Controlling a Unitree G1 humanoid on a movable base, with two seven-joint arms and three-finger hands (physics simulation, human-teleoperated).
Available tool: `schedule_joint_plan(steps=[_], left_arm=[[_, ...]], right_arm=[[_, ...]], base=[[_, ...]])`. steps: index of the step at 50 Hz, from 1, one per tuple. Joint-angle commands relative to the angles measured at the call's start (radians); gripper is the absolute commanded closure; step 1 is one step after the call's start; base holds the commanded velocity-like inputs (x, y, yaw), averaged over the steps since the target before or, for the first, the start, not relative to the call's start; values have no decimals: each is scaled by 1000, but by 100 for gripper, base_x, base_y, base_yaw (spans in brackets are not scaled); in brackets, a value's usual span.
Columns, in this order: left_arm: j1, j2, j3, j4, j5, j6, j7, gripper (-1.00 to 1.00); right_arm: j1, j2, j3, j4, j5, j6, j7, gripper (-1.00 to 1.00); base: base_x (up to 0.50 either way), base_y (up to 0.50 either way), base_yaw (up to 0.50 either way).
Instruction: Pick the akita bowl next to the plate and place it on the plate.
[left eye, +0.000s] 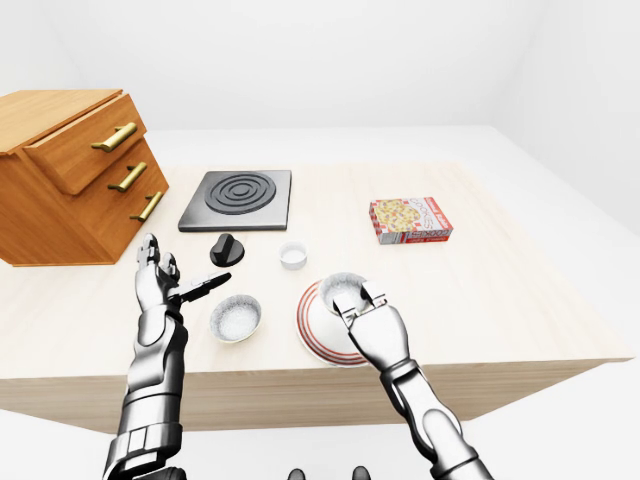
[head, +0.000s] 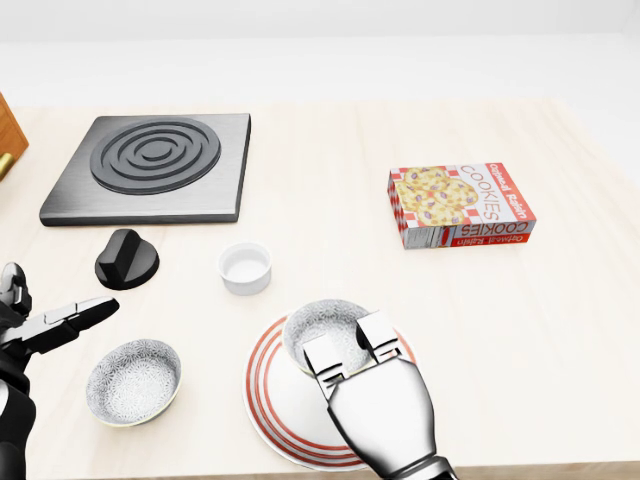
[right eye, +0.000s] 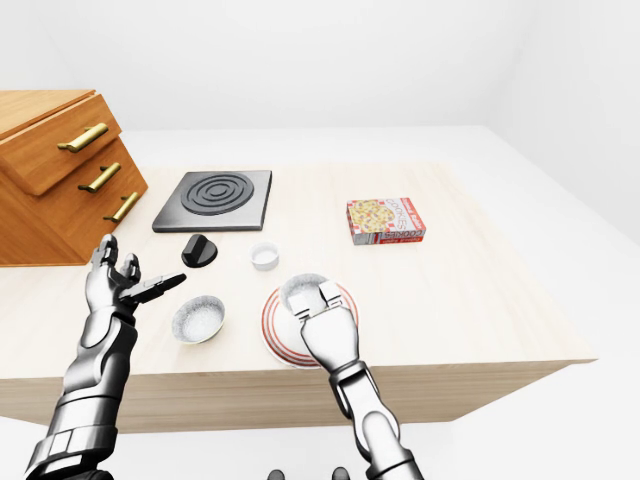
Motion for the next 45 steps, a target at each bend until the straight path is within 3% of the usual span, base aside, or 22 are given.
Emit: schedule_joint_plan(steps=[1, 8, 11, 17, 21, 24, 26, 45], left_arm=[[4, -1, 0, -19, -1, 14, 4, -100], [5, -1, 1, -21, 0, 16, 4, -100], [1, -1, 3, -2, -1, 2, -2, -100], [0, 1, 3, 3, -3, -2, -4, -100], [1, 0, 2, -1, -3, 1, -2, -100], [7, -1, 2, -24, -4, 17, 4, -100], [2, -1, 3, -4, -2, 2, -2, -100], [2, -1, 2, -8, -3, 6, 0, -100]], right_arm=[[9, -3, 0, -5, 51, 0, -2, 100], [11, -4, 0, -12, 54, 0, 3, 100], [42, -13, -1, -42, 60, 0, 22, 100], [42, -16, -5, -18, 65, 0, 9, 100], [43, -19, -13, 3, 81, 0, -1, 100], [41, -21, -15, 34, 85, 0, -17, 100], [42, -22, -16, 31, 88, 0, -10, 100], [36, -22, -20, 47, 97, 0, -3, 100]], base=[[0, 0, 0], [0, 0, 0], [0, 0, 0], [0, 0, 0], [0, 0, 0], [0, 0, 0], [0, 0, 0], [0, 0, 0]])
